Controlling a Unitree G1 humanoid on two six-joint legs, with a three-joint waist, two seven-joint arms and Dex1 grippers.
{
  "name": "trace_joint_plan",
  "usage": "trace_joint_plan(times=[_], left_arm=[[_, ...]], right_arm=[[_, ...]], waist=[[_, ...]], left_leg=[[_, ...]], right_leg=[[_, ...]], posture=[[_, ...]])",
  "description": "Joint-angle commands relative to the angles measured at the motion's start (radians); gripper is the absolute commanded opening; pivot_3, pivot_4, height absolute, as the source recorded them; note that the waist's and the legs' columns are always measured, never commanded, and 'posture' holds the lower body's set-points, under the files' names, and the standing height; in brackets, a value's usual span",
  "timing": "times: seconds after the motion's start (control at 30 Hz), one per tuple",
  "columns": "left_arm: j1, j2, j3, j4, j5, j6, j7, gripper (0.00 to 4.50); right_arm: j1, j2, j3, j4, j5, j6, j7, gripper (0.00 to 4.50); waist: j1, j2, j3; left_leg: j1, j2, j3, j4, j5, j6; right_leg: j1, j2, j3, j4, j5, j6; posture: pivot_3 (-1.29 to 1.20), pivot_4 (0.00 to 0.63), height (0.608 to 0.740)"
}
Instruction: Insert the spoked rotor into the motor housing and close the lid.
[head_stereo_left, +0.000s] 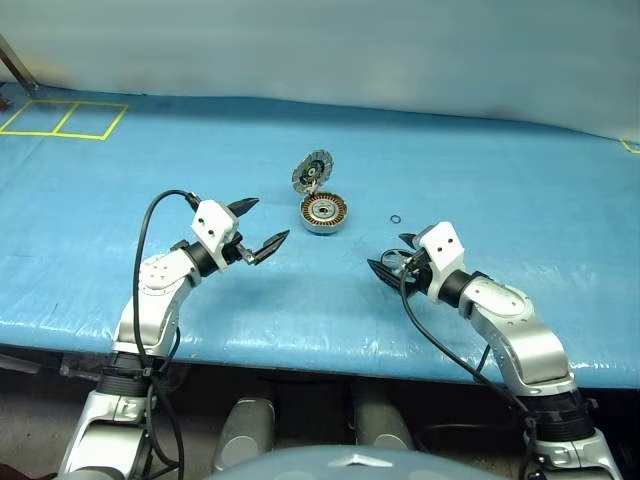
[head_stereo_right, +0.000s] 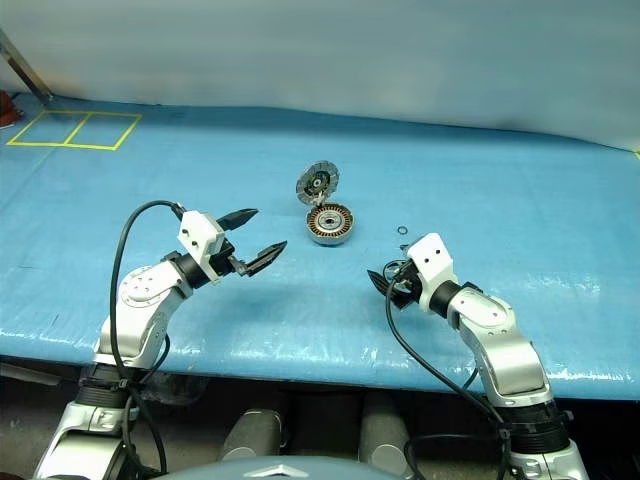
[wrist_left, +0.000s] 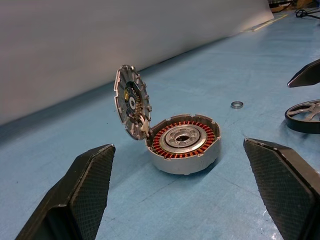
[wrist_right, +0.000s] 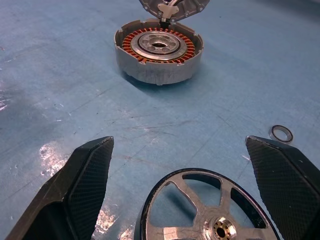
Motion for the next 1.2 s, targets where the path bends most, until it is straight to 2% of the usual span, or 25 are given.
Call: trace_joint_plan(times=[0.03, 0.27, 0.37, 0.47, 0.6, 0.73, 0.87, 0.97, 1.2], left_arm=[[-0.009, -0.008, 0.008, -0.004, 0.001, -0.021, 0.008, 4.50], [-0.019, -0.006, 0.003, 0.005, 0.006, -0.015, -0.001, 4.50], [-0.021, 0.006, -0.002, 0.012, 0.020, -0.011, -0.004, 4.50], [-0.015, 0.004, -0.003, 0.021, 0.023, -0.013, -0.007, 4.50], [-0.013, -0.003, -0.011, 0.025, 0.031, -0.014, -0.007, 4.50], [0.000, -0.016, -0.017, 0.010, 0.032, -0.013, 0.004, 4.50], [0.036, -0.026, -0.020, -0.015, 0.033, -0.009, 0.020, 4.50], [0.082, -0.035, -0.029, -0.050, 0.035, -0.002, 0.036, 4.50], [0.134, -0.033, -0.032, -0.103, 0.034, 0.016, 0.058, 4.50]], right_arm=[[-0.038, -0.024, 0.011, -0.005, -0.023, -0.004, 0.016, 4.45], [-0.098, -0.040, 0.058, 0.016, -0.057, -0.014, 0.049, 4.45], [-0.132, -0.090, 0.117, 0.030, -0.119, -0.020, 0.086, 4.45], [-0.259, -0.183, 0.242, 0.103, -0.262, -0.063, 0.158, 4.45], [-0.478, -0.205, 0.364, 0.232, -0.354, -0.136, 0.288, 4.45], [-0.725, -0.147, 0.506, 0.424, -0.442, -0.242, 0.457, 4.45], [-0.863, -0.056, 0.562, 0.586, -0.481, -0.327, 0.527, 4.45], [-0.966, 0.036, 0.604, 0.775, -0.530, -0.411, 0.541, 4.45], [-1.065, 0.147, 0.598, 1.082, -0.586, -0.540, 0.503, 4.45]], waist=[[0.000, 0.000, 0.000], [-0.001, 0.000, 0.000], [-0.001, 0.000, 0.000], [-0.006, 0.000, 0.000], [-0.014, 0.000, 0.000], [-0.022, -0.001, 0.000], [-0.022, -0.001, 0.000], [-0.026, 0.000, 0.000], [-0.018, 0.000, 0.000]], left_leg=[[0.000, 0.000, 0.000, 0.000, 0.000, 0.000], [0.000, 0.000, 0.000, 0.000, 0.000, 0.000], [0.000, 0.000, 0.000, 0.000, 0.000, 0.000], [0.000, 0.000, 0.001, 0.000, 0.000, 0.000], [0.001, 0.001, 0.002, 0.001, 0.000, 0.000], [0.001, 0.001, 0.002, 0.000, 0.000, 0.000], [0.001, 0.000, 0.001, -0.002, 0.000, 0.000], [0.001, 0.000, 0.001, -0.003, -0.001, 0.000], [0.001, -0.001, 0.000, -0.002, 0.000, -0.001]], right_leg=[[0.000, 0.000, 0.000, 0.000, 0.000, 0.000], [0.000, 0.000, 0.000, 0.000, 0.000, 0.000], [0.000, 0.000, 0.000, 0.000, 0.000, 0.000], [0.000, 0.000, 0.001, 0.000, 0.000, 0.000], [0.000, 0.000, 0.000, 0.000, 0.000, 0.001], [0.000, 0.000, 0.000, 0.000, 0.001, 0.001], [-0.001, 0.000, 0.000, 0.000, 0.001, 0.001], [-0.001, 0.000, 0.001, 0.000, 0.001, 0.001], [-0.001, 0.000, 0.001, 0.000, 0.001, 0.001]], posture=[[0.00, 0.150, 0.740], [0.00, 0.150, 0.740], [0.00, 0.150, 0.740], [0.00, 0.150, 0.740], [0.00, 0.150, 0.740], [0.00, 0.150, 0.740], [0.00, 0.150, 0.740], [0.00, 0.150, 0.740], [0.00, 0.150, 0.740]])
